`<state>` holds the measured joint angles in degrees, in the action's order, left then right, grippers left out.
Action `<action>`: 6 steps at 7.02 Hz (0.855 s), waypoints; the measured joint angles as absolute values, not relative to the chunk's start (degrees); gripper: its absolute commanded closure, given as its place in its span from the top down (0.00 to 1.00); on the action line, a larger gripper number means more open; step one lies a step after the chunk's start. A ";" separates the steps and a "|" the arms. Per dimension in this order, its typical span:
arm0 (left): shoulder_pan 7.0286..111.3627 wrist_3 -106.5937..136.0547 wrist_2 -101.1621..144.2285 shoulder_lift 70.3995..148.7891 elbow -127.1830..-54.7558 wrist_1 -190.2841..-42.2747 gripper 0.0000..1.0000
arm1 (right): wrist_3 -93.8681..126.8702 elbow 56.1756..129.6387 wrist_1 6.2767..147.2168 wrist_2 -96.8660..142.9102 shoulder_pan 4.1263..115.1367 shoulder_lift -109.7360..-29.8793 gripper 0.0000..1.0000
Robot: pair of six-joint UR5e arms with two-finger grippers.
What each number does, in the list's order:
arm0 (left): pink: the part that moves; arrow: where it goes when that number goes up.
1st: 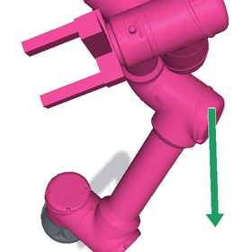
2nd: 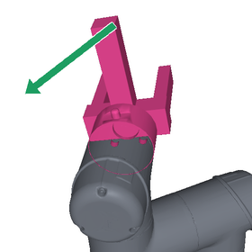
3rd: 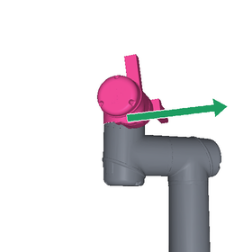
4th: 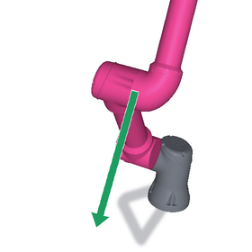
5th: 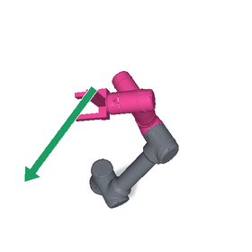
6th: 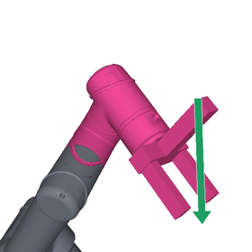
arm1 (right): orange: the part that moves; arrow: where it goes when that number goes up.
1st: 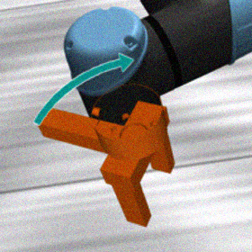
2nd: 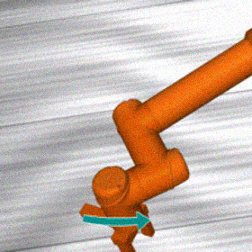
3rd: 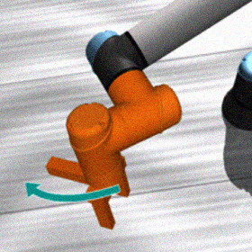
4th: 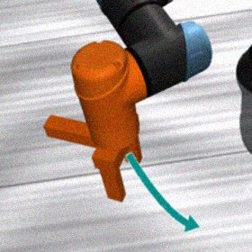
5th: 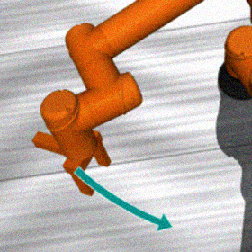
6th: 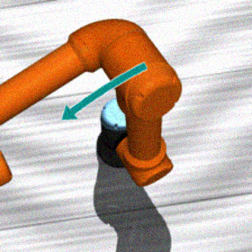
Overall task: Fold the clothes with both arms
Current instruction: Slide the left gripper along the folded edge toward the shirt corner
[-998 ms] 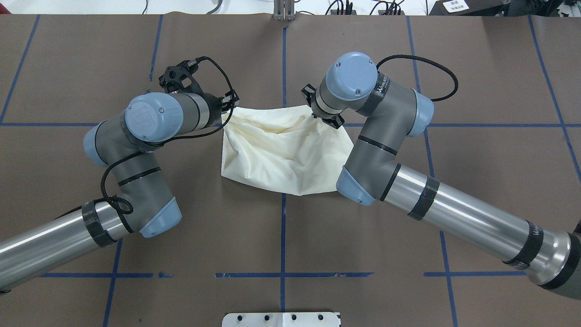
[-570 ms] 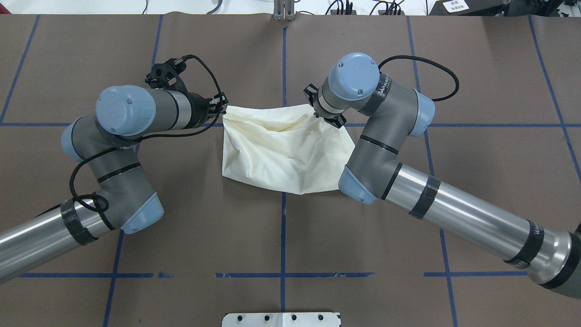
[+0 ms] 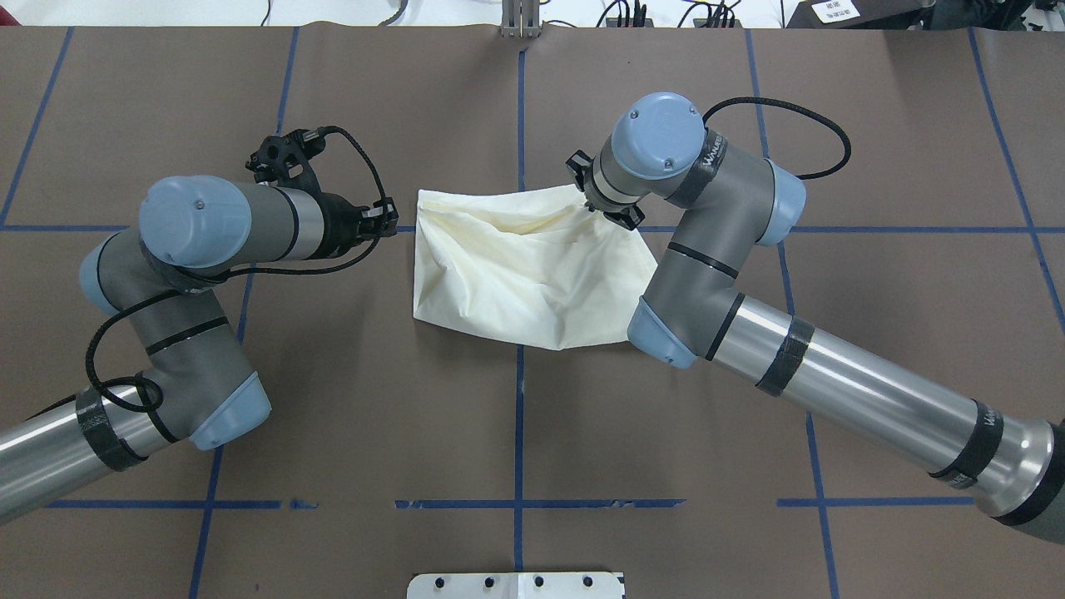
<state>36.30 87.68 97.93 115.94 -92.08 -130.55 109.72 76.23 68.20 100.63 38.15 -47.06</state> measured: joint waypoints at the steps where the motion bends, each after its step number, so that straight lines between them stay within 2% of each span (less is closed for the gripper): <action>1: 35.30 87.76 97.85 116.31 -91.51 -130.56 0.00 | 109.70 76.16 68.20 100.64 38.19 -47.05 0.00; 4: 33.51 87.59 97.82 119.09 -87.02 -130.88 0.00 | 109.69 76.06 68.12 100.69 38.29 -47.00 0.00; 6: 32.05 87.36 98.04 119.54 -86.51 -132.14 0.00 | 109.69 76.03 68.12 100.72 38.32 -46.95 0.00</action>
<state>32.05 87.36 98.04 119.54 -86.51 -132.14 109.69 76.03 68.12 100.72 38.32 -46.95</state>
